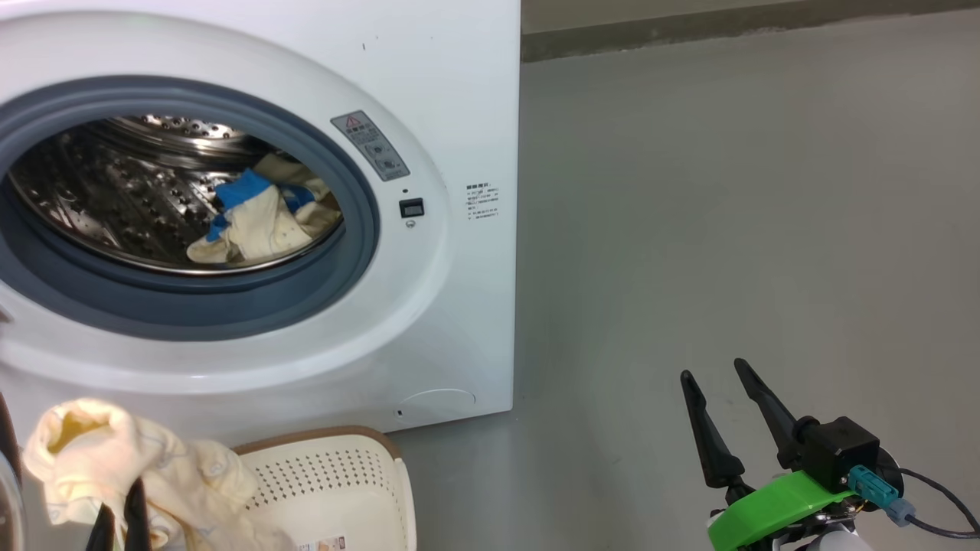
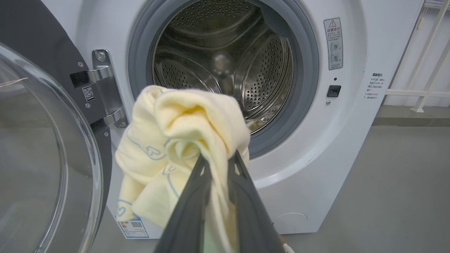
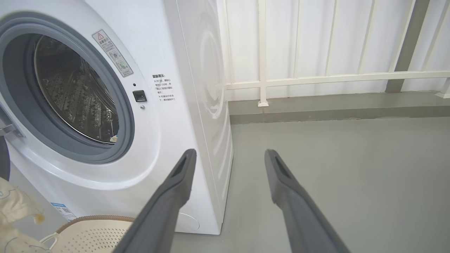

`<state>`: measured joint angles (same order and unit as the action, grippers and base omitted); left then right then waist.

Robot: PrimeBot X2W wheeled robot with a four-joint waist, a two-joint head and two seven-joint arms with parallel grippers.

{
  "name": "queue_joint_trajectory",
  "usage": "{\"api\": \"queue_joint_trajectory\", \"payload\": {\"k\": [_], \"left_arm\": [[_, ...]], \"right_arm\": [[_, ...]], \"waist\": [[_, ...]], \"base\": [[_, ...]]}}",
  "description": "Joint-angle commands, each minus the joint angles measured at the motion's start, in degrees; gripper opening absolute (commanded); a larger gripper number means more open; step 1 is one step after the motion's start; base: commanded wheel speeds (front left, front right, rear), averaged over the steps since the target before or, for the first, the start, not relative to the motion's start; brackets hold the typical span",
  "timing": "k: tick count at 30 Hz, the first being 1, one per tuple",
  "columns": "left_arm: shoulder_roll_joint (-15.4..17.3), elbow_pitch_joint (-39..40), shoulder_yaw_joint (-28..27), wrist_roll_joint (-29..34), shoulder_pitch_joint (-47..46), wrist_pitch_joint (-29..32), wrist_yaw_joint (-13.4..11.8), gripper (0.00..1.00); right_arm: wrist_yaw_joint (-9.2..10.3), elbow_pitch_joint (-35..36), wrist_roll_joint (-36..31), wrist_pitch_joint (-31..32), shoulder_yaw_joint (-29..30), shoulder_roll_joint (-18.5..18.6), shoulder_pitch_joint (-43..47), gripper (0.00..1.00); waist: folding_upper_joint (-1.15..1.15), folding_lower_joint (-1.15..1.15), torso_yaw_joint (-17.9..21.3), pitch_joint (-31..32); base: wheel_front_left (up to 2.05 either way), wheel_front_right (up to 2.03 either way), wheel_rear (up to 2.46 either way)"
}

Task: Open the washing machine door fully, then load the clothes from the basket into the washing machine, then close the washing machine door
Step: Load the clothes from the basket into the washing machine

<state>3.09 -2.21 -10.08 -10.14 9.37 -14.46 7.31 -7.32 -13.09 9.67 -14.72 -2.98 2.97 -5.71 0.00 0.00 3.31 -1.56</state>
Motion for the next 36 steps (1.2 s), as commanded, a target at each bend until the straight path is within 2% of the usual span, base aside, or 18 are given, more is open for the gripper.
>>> {"api": "queue_joint_trajectory", "payload": {"k": [1, 18, 28, 36], "left_arm": [[0.47, 1.99, -1.91, 0.54, -0.75, -0.53, 0.17, 0.0], [-0.13, 2.18, 0.38, 0.74, -1.25, -0.53, 0.17, 0.0], [0.01, 0.86, 1.38, 0.35, -11.59, -0.53, 0.17, 0.0], [3.24, -3.29, 2.16, -1.09, -22.6, -0.53, 0.17, 0.0]], "right_arm": [[-0.17, 1.37, -0.53, -0.28, -1.4, -0.1, -0.6, 1.0], [-0.17, 1.12, -0.49, -0.28, -2.35, -0.1, -0.84, 1.0], [-0.17, 1.74, -0.04, -0.28, -2.75, -0.1, -2.48, 1.0], [-0.17, 2.76, 0.37, -0.28, -3.36, -0.1, -4.29, 1.0]], "waist": [[0.0, 0.0, -0.13, 0.57], [0.0, 0.0, -0.09, -0.06], [0.0, 0.0, 0.92, -4.81], [0.0, 0.0, 1.78, -9.87]], "base": [[0.0, 0.0, 0.0], [0.0, 0.0, 0.0], [0.0, 0.0, 0.0], [0.0, 0.0, 0.0]]}}
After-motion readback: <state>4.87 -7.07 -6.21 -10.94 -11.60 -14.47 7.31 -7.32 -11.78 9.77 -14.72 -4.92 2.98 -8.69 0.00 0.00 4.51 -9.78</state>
